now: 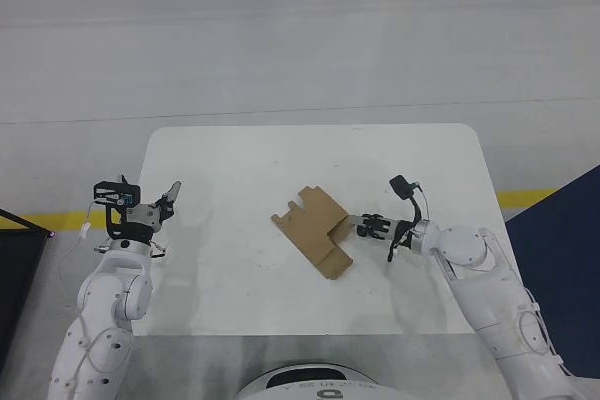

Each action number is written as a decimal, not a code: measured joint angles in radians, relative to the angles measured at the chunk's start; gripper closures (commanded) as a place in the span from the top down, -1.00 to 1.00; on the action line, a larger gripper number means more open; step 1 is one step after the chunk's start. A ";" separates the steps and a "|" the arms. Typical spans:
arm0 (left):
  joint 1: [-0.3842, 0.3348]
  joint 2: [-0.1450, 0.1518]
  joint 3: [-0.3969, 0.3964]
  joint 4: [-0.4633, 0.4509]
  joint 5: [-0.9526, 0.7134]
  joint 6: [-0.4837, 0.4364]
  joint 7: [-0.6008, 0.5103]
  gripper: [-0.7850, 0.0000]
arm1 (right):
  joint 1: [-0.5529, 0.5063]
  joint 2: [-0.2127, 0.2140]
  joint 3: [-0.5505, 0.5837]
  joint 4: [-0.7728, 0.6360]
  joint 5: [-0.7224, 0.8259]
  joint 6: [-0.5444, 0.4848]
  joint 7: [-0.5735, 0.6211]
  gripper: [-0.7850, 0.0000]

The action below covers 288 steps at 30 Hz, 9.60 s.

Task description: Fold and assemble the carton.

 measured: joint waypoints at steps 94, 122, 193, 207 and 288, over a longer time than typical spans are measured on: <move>0.000 0.000 0.000 0.000 0.000 0.000 0.000 1.00 | 0.321 -0.062 -0.194 0.217 1.354 -0.300 0.367 -1.00; 0.000 0.000 0.000 0.000 0.000 0.000 0.000 1.00 | 0.392 -0.255 -0.505 0.425 2.176 0.521 0.476 -1.00; -0.176 -0.012 0.115 0.209 -1.179 -0.668 -0.348 0.75 | 0.173 -0.052 -0.016 -0.011 0.243 -0.593 0.004 -1.00; -0.264 -0.017 0.234 0.242 -1.413 -0.711 -0.503 0.24 | 0.150 -0.040 -0.036 -0.062 0.207 -0.566 -0.020 -1.00; -0.402 -0.024 0.281 0.410 -1.726 -0.575 -0.639 -1.00 | 0.242 -0.042 -0.227 0.039 0.416 -0.344 -0.138 0.60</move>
